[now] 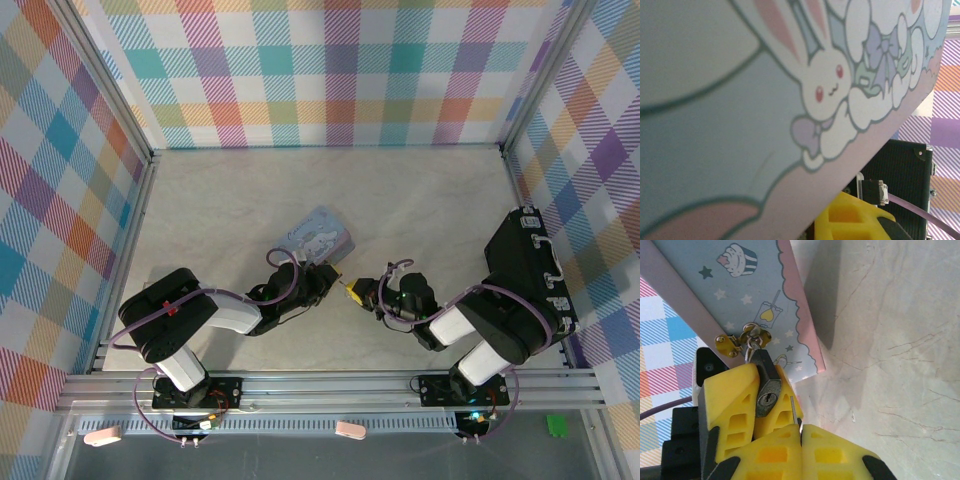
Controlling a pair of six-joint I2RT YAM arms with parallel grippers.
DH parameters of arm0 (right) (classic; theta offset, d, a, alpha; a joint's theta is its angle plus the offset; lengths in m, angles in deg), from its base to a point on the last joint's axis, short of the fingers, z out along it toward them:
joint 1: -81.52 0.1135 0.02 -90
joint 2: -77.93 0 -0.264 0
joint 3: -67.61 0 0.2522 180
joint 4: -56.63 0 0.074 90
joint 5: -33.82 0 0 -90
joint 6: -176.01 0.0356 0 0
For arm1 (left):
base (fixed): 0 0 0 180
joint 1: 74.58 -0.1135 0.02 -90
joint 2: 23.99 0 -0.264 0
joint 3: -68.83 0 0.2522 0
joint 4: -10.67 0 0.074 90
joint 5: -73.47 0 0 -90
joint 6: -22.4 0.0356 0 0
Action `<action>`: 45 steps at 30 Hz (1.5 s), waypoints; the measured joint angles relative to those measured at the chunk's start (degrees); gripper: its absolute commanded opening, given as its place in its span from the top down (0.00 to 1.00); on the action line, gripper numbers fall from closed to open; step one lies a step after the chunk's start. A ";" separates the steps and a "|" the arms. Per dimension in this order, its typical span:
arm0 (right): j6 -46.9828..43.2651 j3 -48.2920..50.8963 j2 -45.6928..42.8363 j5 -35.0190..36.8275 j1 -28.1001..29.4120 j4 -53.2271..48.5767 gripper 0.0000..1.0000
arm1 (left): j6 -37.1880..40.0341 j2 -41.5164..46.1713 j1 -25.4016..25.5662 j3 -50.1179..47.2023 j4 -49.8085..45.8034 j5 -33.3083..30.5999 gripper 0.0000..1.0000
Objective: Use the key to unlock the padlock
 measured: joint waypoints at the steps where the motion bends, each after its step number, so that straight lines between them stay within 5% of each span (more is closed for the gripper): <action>1: 0.00 0.00 -0.02 0.00 0.00 0.20 1.00 | 0.00 0.00 0.00 0.00 0.02 0.00 0.98; 45: 1.36 -0.46 0.50 0.96 0.31 3.08 1.00 | -0.24 0.00 0.00 -0.39 1.33 -0.07 0.98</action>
